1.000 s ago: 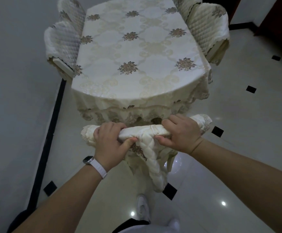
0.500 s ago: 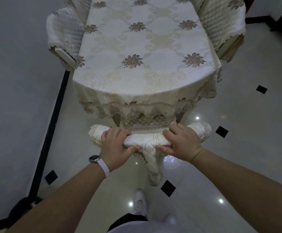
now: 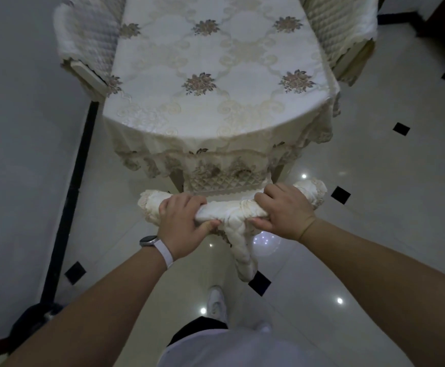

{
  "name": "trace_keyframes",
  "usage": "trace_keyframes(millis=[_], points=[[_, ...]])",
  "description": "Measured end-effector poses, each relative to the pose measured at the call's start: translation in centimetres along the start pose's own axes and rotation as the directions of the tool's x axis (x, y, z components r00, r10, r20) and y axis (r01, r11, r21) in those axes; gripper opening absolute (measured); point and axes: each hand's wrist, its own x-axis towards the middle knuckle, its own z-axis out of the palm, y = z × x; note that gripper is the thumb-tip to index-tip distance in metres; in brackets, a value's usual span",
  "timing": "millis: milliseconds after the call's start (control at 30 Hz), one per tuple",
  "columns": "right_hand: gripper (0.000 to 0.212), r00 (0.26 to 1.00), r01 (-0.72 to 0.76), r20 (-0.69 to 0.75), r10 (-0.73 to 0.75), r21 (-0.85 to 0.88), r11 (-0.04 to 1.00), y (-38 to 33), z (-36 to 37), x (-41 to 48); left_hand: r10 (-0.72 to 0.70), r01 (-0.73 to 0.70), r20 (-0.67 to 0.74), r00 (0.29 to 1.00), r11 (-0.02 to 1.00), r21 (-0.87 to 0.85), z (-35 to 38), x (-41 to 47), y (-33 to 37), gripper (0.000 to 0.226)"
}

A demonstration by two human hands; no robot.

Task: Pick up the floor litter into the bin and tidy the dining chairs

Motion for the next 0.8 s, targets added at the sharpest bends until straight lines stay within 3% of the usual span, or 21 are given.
trace_keyframes(millis=[167, 267, 367, 500, 800], points=[[0.064, 0.964, -0.13, 0.231, 0.134, -0.031, 0.991, -2.1, -2.8, -0.5, -0.005, -0.009, 0.196, 0.981, 0.998, 0.069, -1.9, -0.3, 0.8, 0.063], [0.061, 0.928, -0.229, 0.297, 0.226, -0.027, 0.973, -3.9, -4.5, -1.6, -0.058, 0.02, 0.236, 0.97, 0.987, 0.158, -2.8, -1.1, 2.8, 0.07], [0.053, 0.928, -0.251, 0.28, 0.245, -0.014, 0.968, -5.5, -6.7, -3.0, -0.108, 0.08, 0.174, 0.979, 0.983, 0.164, -4.1, -2.9, 5.5, 0.059], [0.065, 0.957, -0.213, 0.196, 0.214, -0.027, 0.977, -7.2, -10.3, -5.3, -0.045, 0.033, 0.049, 0.998, 0.973, 0.228, -6.4, -6.4, 7.6, 0.048], [0.059, 0.983, -0.089, 0.156, 0.098, -0.065, 0.994, -12.4, -15.4, -9.9, 0.014, 0.027, -0.131, 0.991, 0.951, 0.309, -11.9, -17.8, 11.1, 0.048]])
